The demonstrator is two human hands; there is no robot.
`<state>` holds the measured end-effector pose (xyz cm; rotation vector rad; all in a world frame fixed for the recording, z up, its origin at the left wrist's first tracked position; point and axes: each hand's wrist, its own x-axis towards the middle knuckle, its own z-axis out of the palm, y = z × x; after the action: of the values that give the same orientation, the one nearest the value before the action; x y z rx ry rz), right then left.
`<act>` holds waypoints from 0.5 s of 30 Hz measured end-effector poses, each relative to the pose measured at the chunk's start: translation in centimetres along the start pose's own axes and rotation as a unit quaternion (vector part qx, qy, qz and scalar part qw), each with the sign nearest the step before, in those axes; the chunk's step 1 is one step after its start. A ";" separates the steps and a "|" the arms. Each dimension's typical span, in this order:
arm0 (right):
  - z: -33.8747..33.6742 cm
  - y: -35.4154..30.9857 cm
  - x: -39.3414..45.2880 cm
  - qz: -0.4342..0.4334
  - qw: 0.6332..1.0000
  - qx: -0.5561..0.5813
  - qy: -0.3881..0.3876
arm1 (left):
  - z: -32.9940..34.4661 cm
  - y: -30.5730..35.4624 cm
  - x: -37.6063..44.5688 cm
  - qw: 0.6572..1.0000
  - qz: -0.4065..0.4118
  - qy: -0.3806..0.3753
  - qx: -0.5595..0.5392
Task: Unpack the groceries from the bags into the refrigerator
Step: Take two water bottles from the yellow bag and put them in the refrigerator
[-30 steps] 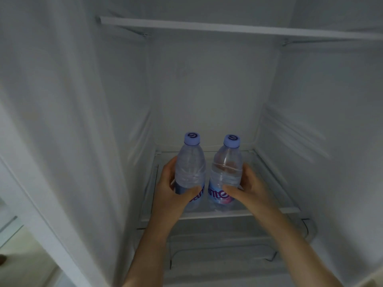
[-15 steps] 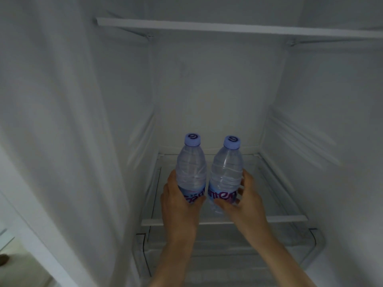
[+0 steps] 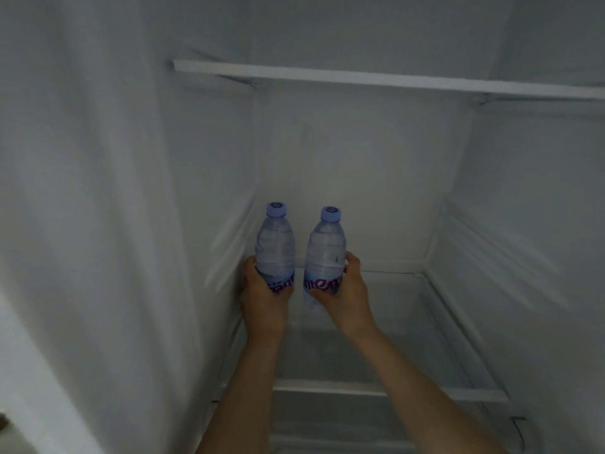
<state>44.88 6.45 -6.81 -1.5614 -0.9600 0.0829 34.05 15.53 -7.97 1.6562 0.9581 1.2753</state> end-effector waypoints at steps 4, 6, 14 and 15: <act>1.5 0.5 2.2 -0.009 1.000 0.005 0.000 | 0.9 -0.3 1.9 1.000 0.005 0.006 0.005; 2.0 1.0 3.2 -0.006 1.000 0.010 -0.004 | 1.5 -0.2 2.7 1.000 0.007 0.003 -0.004; 3.6 3.1 5.8 0.013 0.999 0.021 -0.019 | 2.7 -0.8 5.0 1.000 0.014 -0.020 0.001; 3.6 3.2 5.9 0.017 0.999 0.023 -0.022 | 2.8 -0.9 5.2 1.000 0.015 -0.022 0.007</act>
<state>48.41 13.16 -7.80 -1.5381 -0.9593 0.1621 37.74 20.23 -7.36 1.7081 0.9207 1.2487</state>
